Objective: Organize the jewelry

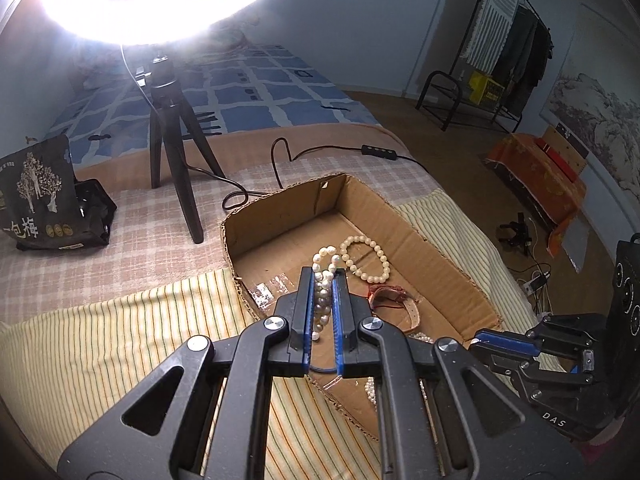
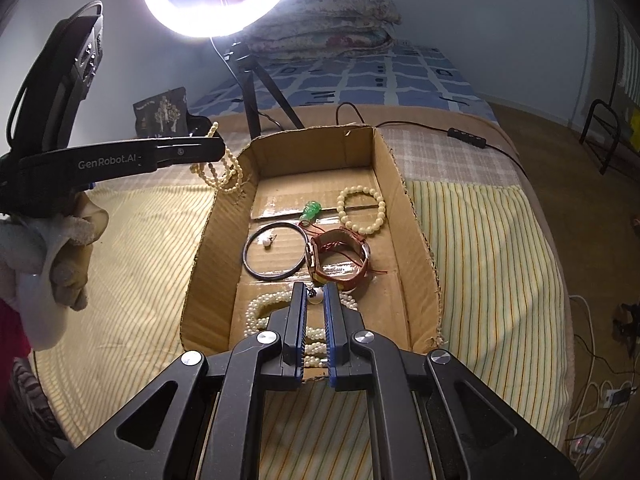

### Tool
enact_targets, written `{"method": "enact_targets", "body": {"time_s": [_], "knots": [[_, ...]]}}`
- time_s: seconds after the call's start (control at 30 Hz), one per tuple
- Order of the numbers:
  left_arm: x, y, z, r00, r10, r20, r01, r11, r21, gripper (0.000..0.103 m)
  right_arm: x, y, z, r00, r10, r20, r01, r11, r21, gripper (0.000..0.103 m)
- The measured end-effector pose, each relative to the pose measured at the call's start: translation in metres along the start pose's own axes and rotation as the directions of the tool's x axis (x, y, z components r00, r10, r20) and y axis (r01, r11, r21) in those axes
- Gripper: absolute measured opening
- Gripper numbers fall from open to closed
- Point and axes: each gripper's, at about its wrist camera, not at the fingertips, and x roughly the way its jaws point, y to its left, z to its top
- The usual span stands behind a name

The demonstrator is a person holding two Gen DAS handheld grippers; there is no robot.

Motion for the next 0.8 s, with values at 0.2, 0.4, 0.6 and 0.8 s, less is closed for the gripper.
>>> {"method": "enact_targets", "body": {"time_s": [0.2, 0.4, 0.6, 0.8], "knots": [[-0.004, -0.001, 0.001, 1.000, 0.008, 0.017, -0.008, 1.000, -0.001, 0.006, 0.000, 0.007, -0.001, 1.000, 0.007, 0.002, -0.007, 1.000, -0.027, 0.007], [-0.004, 0.000, 0.002, 0.999, 0.035, 0.009, -0.035, 0.999, -0.007, 0.039, 0.003, 0.009, 0.000, 1.000, -0.002, -0.004, 0.002, 0.999, -0.037, 0.023], [-0.011, 0.001, 0.004, 0.996, 0.073, 0.053, -0.072, 0.997, -0.010, 0.073, -0.003, 0.013, -0.001, 0.998, -0.036, 0.048, 0.038, 0.998, -0.044, 0.067], [-0.009, 0.003, 0.004, 0.996, 0.083, 0.028, -0.082, 0.996, -0.021, 0.075, -0.002, 0.017, 0.000, 0.994, -0.104, 0.046, 0.107, 0.993, -0.057, 0.074]]}}
